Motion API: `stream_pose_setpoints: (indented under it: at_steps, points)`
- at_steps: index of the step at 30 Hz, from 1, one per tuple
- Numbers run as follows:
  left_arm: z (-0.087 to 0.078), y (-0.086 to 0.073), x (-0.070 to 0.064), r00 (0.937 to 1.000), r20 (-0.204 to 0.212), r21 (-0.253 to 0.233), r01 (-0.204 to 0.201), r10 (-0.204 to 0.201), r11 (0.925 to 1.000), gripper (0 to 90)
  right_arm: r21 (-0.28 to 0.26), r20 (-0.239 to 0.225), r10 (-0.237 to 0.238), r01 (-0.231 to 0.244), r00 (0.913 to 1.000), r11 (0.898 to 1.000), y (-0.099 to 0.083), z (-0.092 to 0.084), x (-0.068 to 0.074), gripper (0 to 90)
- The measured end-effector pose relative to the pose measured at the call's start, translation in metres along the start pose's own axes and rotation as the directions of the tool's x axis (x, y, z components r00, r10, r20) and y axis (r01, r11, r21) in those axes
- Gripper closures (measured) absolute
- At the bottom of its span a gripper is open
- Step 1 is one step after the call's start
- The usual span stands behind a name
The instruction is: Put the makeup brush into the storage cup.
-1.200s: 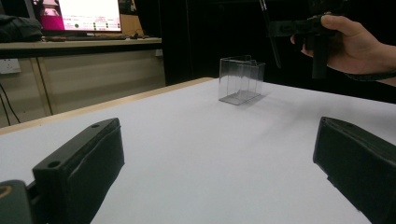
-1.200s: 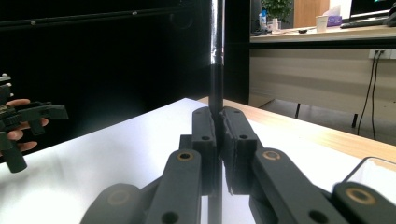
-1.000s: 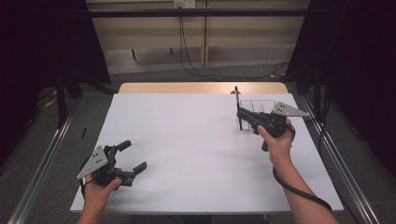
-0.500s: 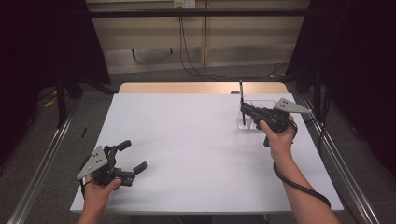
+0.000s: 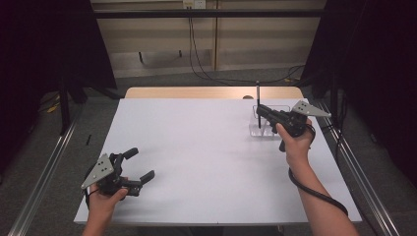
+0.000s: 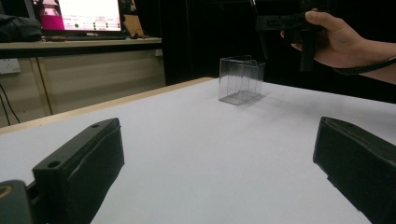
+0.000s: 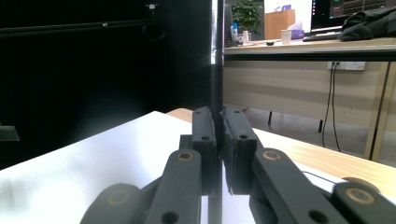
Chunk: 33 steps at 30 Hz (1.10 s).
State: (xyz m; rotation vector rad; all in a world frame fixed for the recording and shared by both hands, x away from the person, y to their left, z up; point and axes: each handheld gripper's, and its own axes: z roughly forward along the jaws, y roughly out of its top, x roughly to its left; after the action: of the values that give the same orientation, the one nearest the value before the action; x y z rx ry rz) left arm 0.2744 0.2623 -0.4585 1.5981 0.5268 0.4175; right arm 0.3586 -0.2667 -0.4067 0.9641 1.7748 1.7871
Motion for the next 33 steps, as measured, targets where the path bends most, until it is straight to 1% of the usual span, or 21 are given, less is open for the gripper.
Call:
stream_pose_setpoints:
  at_steps: [13,33]
  points:
    - [0.000,0.000,0.000,1.0000,-0.001,0.000,-0.003,0.003,1.0000,1.7,-0.021,0.025,0.001,-0.001,0.9997,1.000,0.003,-0.001,-0.007,84.4]
    - [0.001,-0.001,0.000,1.0000,-0.001,-0.001,-0.001,0.001,1.0000,1.7,-0.035,0.062,-0.001,0.003,0.9981,0.999,0.007,0.000,-0.016,84.4]
